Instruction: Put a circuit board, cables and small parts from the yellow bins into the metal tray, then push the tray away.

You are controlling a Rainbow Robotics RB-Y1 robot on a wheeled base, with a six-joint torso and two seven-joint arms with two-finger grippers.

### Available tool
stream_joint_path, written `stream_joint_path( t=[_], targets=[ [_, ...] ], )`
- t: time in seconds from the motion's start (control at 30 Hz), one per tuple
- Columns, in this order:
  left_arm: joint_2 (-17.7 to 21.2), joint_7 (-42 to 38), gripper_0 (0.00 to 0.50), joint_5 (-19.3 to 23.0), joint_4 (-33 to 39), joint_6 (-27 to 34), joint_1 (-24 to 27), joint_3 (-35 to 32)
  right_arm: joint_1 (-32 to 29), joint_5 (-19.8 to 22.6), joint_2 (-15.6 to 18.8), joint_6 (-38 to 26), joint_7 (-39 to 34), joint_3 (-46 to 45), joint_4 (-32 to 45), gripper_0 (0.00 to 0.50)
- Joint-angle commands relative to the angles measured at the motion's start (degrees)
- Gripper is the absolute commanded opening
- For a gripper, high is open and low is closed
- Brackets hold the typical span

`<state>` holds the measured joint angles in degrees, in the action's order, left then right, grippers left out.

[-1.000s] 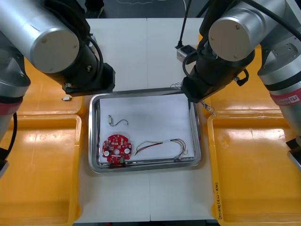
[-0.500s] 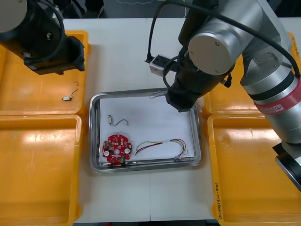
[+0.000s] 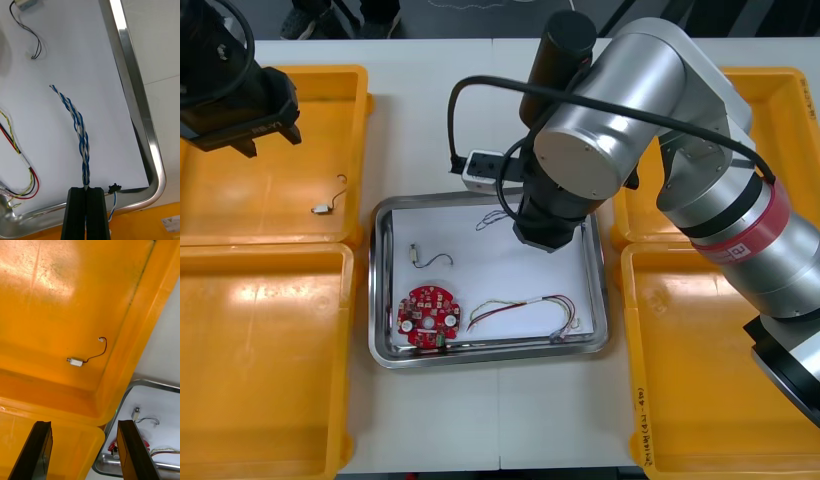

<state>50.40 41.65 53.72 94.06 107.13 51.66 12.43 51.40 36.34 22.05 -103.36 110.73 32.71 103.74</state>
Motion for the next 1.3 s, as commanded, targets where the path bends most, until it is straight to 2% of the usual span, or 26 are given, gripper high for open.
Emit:
stream_joint_path(
  t=[0.03,0.27,0.53,0.97,1.3],
  targets=[
    [2.42,6.08,0.5,-1.34,-3.44,-2.45,2.74,-0.91,2.39,-2.06,-1.83,0.7,1.51,2.44,1.12,0.0],
    [1.98,12.93,0.5,-0.11,-11.44,-10.36,2.83,4.01,2.39,-5.22,-3.68,4.39,3.09,5.08,-4.16,0.0],
    [0.58,17.77,0.5,0.77,-16.01,-15.28,2.74,8.76,2.39,-7.68,-4.47,7.82,4.67,7.8,-8.2,0.0],
    [-0.39,18.56,0.5,1.65,-16.89,-17.74,2.74,16.14,2.39,-11.38,-4.82,16.7,5.29,13.69,-14.0,0.0],
    [-2.32,19.7,0.5,2.53,-20.67,-21.35,2.22,16.84,2.39,-11.29,-4.56,17.49,5.37,13.87,-14.62,0.0]
  ],
)
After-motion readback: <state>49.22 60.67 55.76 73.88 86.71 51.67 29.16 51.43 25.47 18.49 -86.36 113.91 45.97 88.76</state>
